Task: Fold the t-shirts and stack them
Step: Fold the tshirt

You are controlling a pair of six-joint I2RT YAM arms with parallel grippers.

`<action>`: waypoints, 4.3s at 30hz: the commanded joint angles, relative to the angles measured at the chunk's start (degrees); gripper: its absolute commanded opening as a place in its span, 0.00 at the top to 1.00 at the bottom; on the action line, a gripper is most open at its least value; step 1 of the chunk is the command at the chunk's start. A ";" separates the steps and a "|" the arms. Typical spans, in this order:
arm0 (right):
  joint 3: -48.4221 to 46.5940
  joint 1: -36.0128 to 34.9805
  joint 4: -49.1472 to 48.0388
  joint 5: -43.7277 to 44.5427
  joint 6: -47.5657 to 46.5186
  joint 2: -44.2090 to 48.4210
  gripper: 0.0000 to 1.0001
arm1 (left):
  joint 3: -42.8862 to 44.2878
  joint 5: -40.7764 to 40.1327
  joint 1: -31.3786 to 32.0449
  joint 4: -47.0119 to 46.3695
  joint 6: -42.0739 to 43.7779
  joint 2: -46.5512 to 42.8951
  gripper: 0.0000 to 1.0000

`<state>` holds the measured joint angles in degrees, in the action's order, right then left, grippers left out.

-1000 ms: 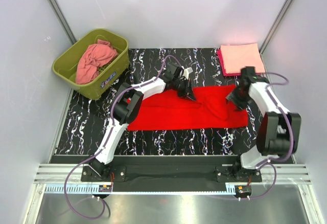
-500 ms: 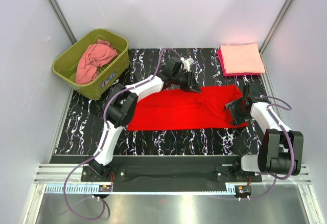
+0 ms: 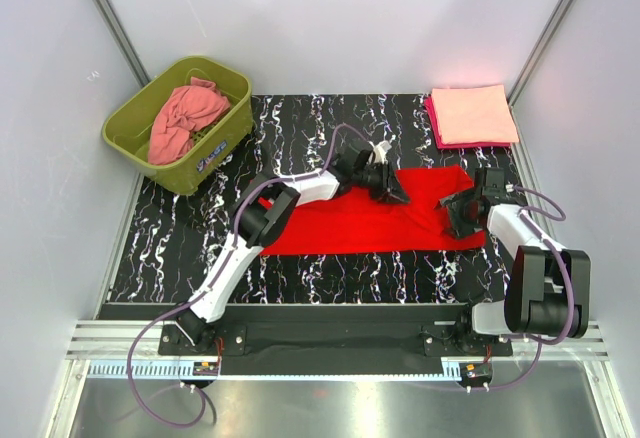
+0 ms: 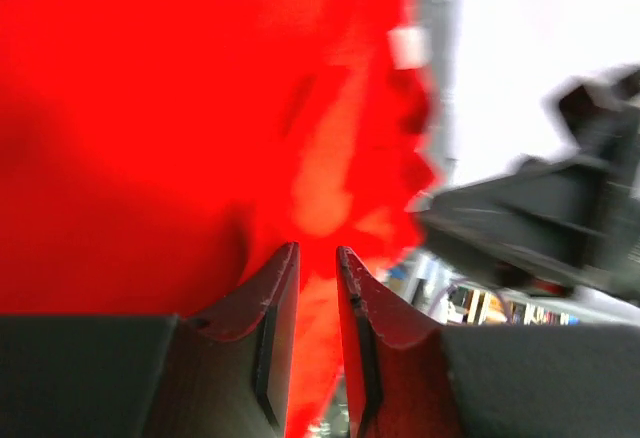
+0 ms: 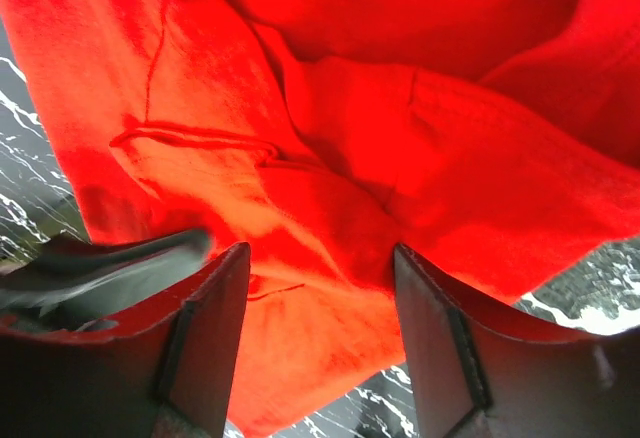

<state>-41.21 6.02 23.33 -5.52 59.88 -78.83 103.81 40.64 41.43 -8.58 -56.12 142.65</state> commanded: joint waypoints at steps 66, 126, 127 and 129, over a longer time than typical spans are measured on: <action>-14.69 -2.07 5.40 -1.60 -12.68 -4.14 0.51 | -17.59 -17.97 -9.09 29.23 20.61 -29.18 0.51; -57.31 -6.37 7.26 7.71 -33.33 -46.84 0.85 | -70.76 -44.24 -6.10 29.06 5.15 -67.32 0.42; -57.49 -6.29 6.99 8.15 -33.25 -47.64 0.86 | -71.11 -44.33 -6.01 29.14 4.45 -68.28 0.41; -58.28 -6.37 7.43 8.16 -33.25 -49.92 0.87 | -71.82 -44.42 -5.66 29.23 3.56 -68.99 0.41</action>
<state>-97.34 0.80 32.91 1.02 27.18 -125.78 33.80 -0.05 35.27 17.98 -50.50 75.09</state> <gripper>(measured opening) 0.132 0.582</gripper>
